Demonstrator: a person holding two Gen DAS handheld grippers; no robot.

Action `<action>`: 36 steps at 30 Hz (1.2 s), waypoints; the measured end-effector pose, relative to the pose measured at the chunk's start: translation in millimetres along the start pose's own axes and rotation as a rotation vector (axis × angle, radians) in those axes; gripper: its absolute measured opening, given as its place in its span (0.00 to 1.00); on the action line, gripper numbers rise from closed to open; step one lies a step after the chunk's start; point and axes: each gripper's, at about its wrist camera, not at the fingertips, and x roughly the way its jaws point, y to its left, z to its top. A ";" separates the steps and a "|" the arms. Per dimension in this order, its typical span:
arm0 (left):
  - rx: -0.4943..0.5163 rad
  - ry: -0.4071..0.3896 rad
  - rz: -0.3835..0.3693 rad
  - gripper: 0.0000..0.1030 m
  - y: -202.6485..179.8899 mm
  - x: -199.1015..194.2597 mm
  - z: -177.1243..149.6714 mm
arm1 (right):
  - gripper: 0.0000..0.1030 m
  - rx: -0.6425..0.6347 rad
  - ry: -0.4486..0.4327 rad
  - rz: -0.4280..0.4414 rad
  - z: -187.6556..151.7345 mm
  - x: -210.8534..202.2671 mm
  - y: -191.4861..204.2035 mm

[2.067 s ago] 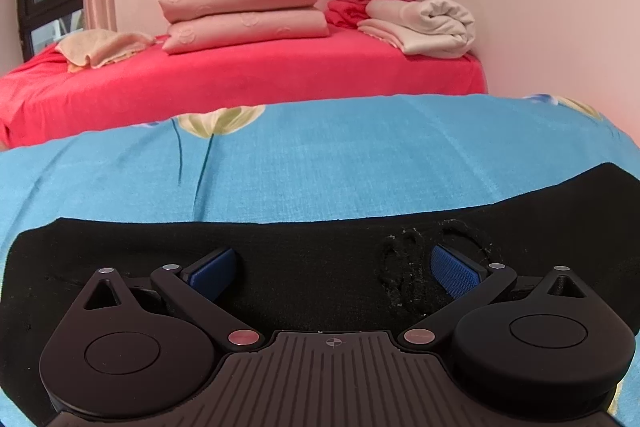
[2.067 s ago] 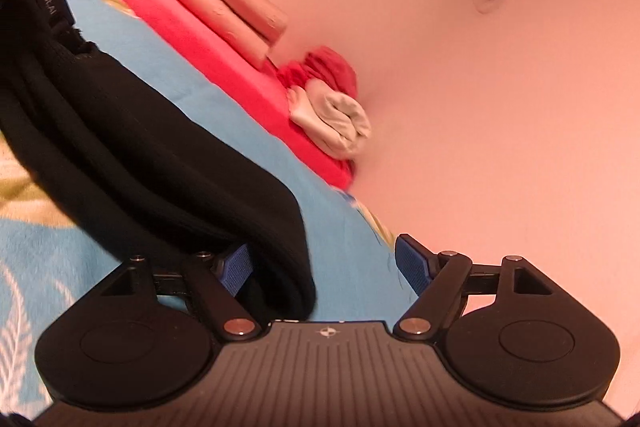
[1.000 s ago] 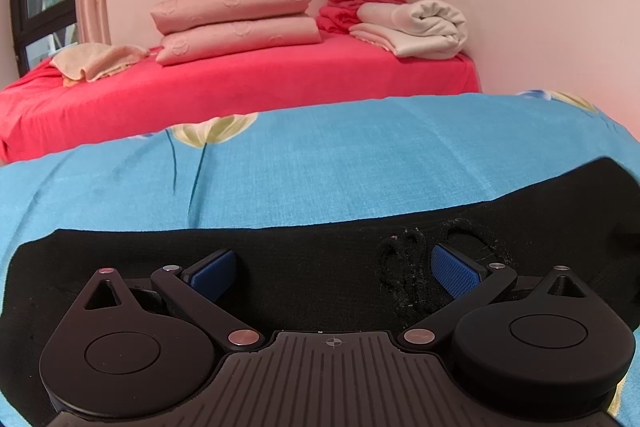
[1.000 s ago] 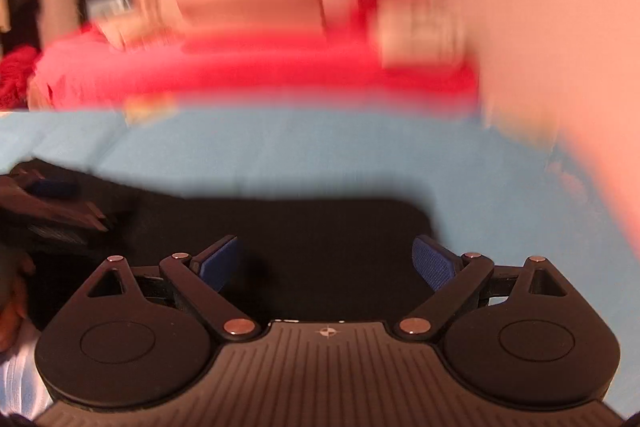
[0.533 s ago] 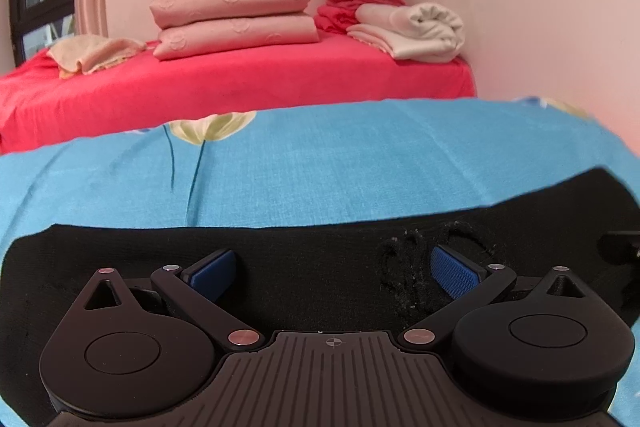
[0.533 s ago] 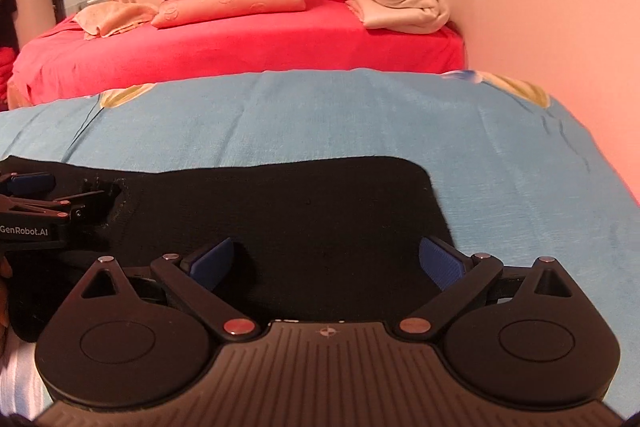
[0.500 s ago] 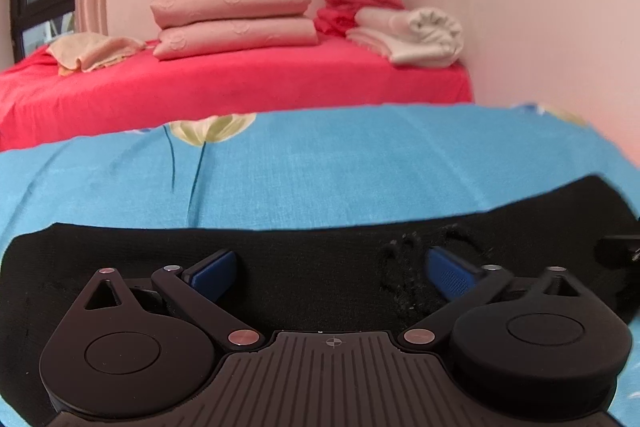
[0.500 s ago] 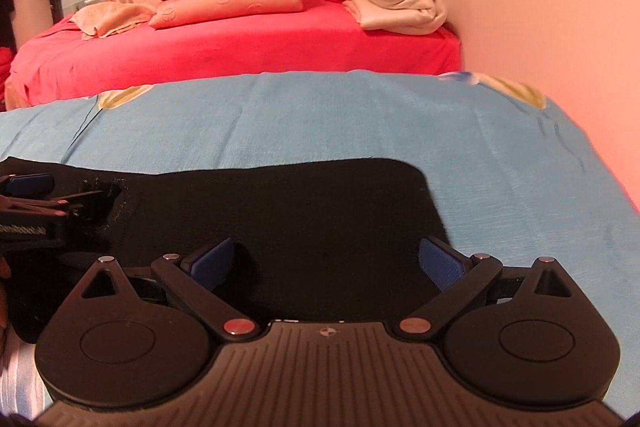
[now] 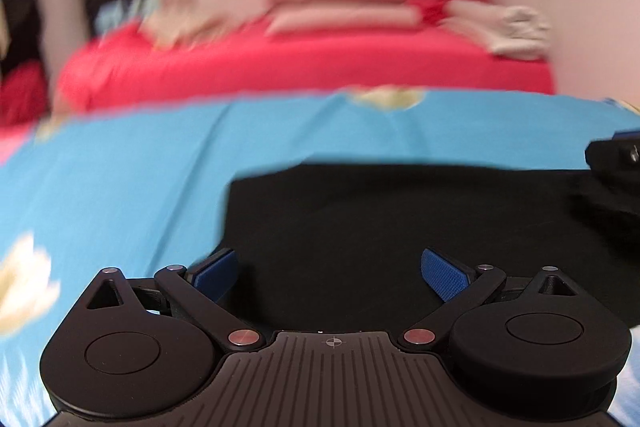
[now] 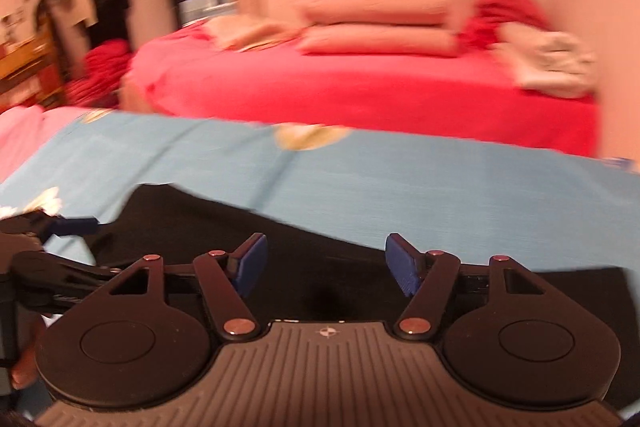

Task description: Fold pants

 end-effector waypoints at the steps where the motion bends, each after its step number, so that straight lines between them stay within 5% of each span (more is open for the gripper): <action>1: -0.040 0.030 -0.013 1.00 14.0 6.4 -4.4 | 0.68 -0.008 0.017 0.026 2.3 12.7 11.6; 3: -0.127 0.044 -0.053 1.00 33.5 10.9 -7.5 | 0.70 -0.010 0.091 0.039 5.9 41.6 28.1; 6: -0.175 -0.004 -0.048 1.00 46.1 0.8 -3.4 | 0.70 -0.016 0.224 -0.101 4.9 74.3 45.7; 14: -0.398 -0.067 -0.019 1.00 102.8 -13.2 0.9 | 0.83 -0.459 0.034 -0.097 -25.9 19.5 141.2; 18: -0.411 -0.043 0.085 1.00 114.0 -9.9 -2.1 | 0.82 -0.695 -0.007 -0.168 -50.1 37.8 205.7; 24: -0.424 0.006 0.137 1.00 122.2 -1.0 -3.2 | 0.84 -0.911 -0.049 -0.286 -71.4 78.5 252.7; 32: -0.395 0.032 0.167 1.00 119.4 4.7 -1.0 | 0.83 -0.859 -0.029 -0.318 -59.8 94.4 255.8; 36: -0.404 0.038 0.164 1.00 121.5 5.9 -1.1 | 0.66 -0.894 -0.020 -0.325 -70.9 85.0 262.8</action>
